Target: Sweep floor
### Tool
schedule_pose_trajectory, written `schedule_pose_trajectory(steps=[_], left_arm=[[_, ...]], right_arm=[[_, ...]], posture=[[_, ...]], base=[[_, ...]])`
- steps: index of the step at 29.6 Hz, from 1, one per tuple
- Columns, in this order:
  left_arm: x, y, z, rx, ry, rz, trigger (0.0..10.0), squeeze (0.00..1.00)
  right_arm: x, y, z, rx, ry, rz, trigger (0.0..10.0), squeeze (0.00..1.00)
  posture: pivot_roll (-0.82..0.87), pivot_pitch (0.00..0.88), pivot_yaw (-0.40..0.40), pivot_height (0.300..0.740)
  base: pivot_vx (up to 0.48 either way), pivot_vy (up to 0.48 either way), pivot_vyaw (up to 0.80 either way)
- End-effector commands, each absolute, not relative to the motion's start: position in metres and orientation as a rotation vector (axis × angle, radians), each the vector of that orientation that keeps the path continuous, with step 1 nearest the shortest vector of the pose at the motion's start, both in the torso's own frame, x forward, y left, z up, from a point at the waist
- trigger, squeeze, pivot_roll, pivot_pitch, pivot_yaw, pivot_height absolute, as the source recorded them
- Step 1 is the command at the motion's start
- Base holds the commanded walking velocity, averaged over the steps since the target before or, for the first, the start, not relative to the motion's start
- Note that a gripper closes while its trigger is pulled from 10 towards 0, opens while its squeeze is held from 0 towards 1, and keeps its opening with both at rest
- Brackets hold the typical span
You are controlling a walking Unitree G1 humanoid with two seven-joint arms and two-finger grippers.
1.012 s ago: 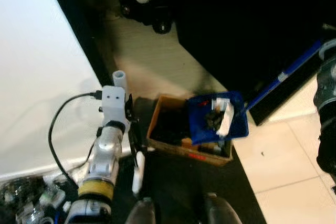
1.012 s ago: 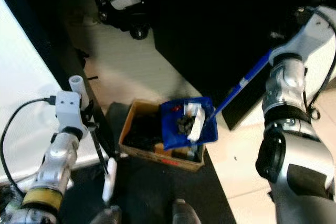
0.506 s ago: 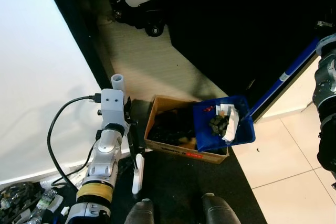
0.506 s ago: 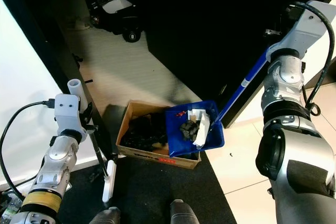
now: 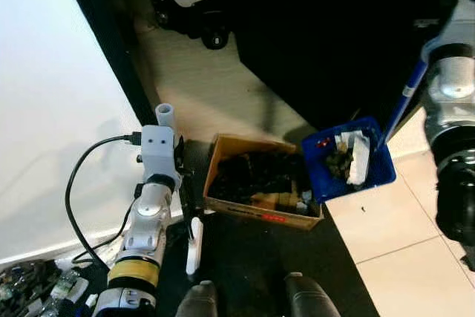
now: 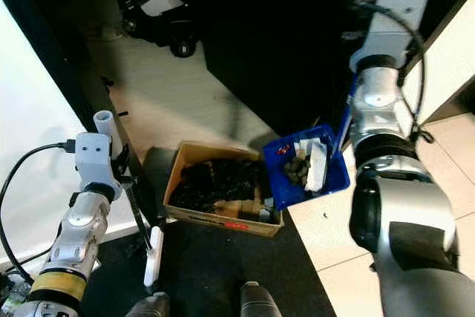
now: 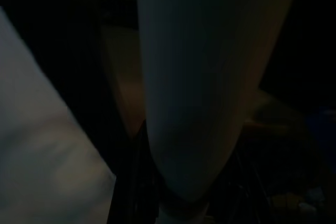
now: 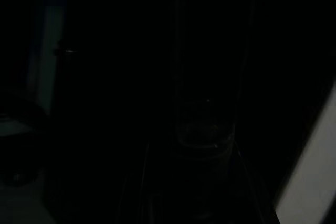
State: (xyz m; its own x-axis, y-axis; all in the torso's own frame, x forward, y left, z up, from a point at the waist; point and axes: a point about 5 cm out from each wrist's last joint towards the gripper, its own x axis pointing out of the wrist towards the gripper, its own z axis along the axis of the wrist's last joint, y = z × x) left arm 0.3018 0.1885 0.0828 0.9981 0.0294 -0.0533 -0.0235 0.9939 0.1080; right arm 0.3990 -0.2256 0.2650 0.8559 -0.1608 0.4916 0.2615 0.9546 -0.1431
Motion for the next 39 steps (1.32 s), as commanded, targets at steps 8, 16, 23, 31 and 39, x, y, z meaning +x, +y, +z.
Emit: schedule_pose_trajectory(steps=[8,16,23,31,39], left_arm=[[0.300,0.190,0.085,0.121,0.046,0.033,10.0,0.00],[0.300,0.190,0.085,0.117,0.045,0.035,10.0,0.00],[0.299,0.188,0.085,0.117,0.046,0.031,10.0,0.00],[0.298,0.188,0.085,0.115,0.046,0.031,10.0,0.00],[0.298,0.188,0.085,0.115,0.050,0.031,10.0,0.00]], right_arm=[[0.401,-0.174,0.267,-0.207,-0.595,-0.070,10.0,0.00],[0.398,-0.144,0.261,-0.264,-0.639,0.026,10.0,0.00],[0.395,-0.130,0.257,-0.352,-0.675,0.049,10.0,0.00],[0.399,-0.140,0.252,-0.391,-0.622,-0.055,10.0,0.00],[0.398,-0.135,0.254,-0.453,-0.655,-0.061,10.0,0.00]], posture=[[0.02,0.134,-0.050,0.740],[0.02,0.135,-0.052,0.740],[0.01,0.140,-0.050,0.740],[0.01,0.141,-0.052,0.740],[0.01,0.141,-0.054,0.740]], base=[[0.000,0.000,0.00],[0.000,0.000,0.00],[0.000,0.000,0.00],[0.000,0.000,0.00],[0.000,0.000,0.00]])
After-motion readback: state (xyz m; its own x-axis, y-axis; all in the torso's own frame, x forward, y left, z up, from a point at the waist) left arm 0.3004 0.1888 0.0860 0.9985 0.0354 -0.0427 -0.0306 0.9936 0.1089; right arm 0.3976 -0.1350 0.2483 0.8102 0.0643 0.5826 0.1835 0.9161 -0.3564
